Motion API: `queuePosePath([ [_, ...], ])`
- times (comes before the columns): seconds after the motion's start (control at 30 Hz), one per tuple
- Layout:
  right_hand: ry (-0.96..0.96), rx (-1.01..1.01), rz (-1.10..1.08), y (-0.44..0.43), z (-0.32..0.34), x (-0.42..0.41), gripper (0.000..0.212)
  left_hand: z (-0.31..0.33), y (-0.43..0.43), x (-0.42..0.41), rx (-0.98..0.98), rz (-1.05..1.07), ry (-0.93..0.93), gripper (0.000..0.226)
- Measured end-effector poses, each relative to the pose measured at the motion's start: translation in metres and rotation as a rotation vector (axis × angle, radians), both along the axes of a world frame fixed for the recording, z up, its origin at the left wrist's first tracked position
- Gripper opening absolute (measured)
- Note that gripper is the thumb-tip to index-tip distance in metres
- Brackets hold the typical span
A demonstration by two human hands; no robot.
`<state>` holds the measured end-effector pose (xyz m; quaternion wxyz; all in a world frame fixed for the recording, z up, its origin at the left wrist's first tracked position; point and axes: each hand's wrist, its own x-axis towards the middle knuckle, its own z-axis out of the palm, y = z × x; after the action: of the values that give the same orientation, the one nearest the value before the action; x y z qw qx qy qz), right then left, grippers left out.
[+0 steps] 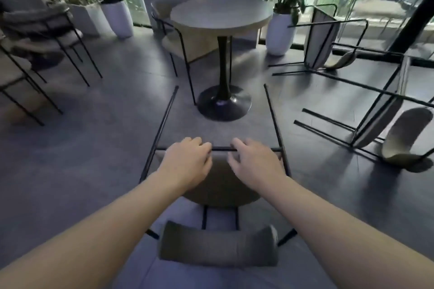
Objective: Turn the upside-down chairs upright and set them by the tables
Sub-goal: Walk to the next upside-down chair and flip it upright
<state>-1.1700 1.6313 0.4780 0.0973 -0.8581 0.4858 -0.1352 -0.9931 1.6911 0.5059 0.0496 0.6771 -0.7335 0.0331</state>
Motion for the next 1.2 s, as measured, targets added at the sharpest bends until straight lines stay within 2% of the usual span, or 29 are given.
queuePosePath([
  [0.17,0.046,0.034,0.016,-0.004,-0.153,0.014,0.031,-0.155,-0.003,0.009,0.086,-0.010,-0.068,0.029],
  [0.3,0.070,0.092,0.013,-0.004,-0.270,0.016,0.032,-0.267,-0.012,0.016,0.162,0.063,-0.051,0.033],
  [0.5,0.227,0.305,0.011,-0.007,-0.409,0.017,0.036,-0.411,-0.020,0.022,0.388,0.148,-0.068,0.037],
  [0.6,0.331,0.392,-0.037,-0.008,-0.462,0.015,0.041,-0.466,-0.019,0.028,0.573,0.206,-0.065,0.044],
  [0.83,0.480,0.569,-0.079,0.004,-0.535,0.010,0.045,-0.547,-0.011,0.030,0.764,0.233,-0.071,0.052],
  [1.03,0.593,0.690,-0.054,0.008,-0.569,0.017,0.062,-0.587,-0.009,0.028,0.917,0.262,-0.003,0.060],
  [1.2,0.648,0.650,0.009,0.014,-0.577,0.013,0.067,-0.597,0.004,0.029,0.923,0.244,-0.071,0.064],
])
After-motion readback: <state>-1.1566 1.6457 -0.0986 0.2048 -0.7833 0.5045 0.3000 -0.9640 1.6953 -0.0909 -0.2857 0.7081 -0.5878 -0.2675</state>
